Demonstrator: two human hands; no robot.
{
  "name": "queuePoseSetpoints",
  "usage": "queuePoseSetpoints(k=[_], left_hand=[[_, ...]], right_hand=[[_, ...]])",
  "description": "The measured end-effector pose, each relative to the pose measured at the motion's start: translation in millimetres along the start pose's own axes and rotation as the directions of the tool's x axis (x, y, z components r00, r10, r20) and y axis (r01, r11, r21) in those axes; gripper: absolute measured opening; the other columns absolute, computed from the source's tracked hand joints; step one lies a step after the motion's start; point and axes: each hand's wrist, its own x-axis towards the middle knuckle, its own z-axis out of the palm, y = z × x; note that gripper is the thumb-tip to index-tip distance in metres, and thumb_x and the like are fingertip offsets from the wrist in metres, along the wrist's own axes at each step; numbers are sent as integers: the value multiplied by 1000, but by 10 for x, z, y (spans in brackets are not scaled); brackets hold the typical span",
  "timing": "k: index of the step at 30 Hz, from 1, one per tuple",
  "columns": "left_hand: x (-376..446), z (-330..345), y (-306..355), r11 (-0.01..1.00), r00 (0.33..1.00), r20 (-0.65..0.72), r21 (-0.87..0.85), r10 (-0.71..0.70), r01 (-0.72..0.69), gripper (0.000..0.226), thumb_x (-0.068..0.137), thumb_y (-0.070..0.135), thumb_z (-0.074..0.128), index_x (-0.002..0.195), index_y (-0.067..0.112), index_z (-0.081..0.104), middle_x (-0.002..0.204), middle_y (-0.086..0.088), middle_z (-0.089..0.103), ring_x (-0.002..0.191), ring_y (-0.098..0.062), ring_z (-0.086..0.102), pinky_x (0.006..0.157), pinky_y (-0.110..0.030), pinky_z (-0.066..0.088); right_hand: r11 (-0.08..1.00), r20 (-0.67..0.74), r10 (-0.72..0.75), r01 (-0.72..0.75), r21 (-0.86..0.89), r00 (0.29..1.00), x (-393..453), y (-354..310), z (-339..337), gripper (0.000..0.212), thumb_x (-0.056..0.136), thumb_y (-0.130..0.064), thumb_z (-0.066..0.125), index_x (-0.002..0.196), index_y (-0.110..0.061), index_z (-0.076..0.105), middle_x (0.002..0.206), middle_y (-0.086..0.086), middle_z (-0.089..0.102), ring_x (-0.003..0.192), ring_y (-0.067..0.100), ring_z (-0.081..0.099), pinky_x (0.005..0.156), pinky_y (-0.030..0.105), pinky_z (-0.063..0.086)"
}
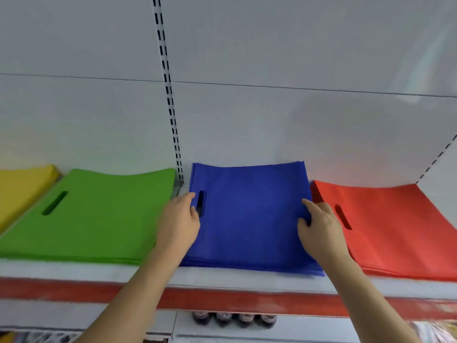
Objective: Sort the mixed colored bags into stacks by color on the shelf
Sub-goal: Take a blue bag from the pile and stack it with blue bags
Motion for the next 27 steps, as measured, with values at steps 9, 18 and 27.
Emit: queuePoseSetpoints(k=[9, 18, 27], left_hand=[[-41, 89, -50, 957, 999, 26, 288, 30, -36, 29, 99, 22, 61, 125, 15, 69, 113, -2, 73, 95, -24, 62, 80, -36, 50], [-139, 103, -13, 940, 990, 142, 336, 9, -57, 49, 105, 53, 41, 137, 18, 56, 124, -2, 60, 103, -24, 61, 78, -37, 53], [-175, 100, 81, 911, 972, 234, 407, -29, -71, 59, 105, 55, 39, 153, 20, 41, 132, -6, 56, 106, -22, 62, 82, -37, 56]], right_hand=[[973, 114, -33, 57, -222, 993, -70, 8, 99, 57, 103, -32, 54, 155, -12, 47, 141, 9, 55, 129, 34, 48, 107, 45, 47], [951, 206, -2, 66, -302, 978, -155, -20, 169, 78, 99, -72, 41, 155, -18, 42, 166, 13, 29, 146, 36, 41, 111, 45, 47], [910, 215, -2, 91, -404, 977, -235, -106, 139, 89, 95, -81, 31, 157, -17, 36, 162, 14, 33, 145, 35, 40, 113, 47, 46]])
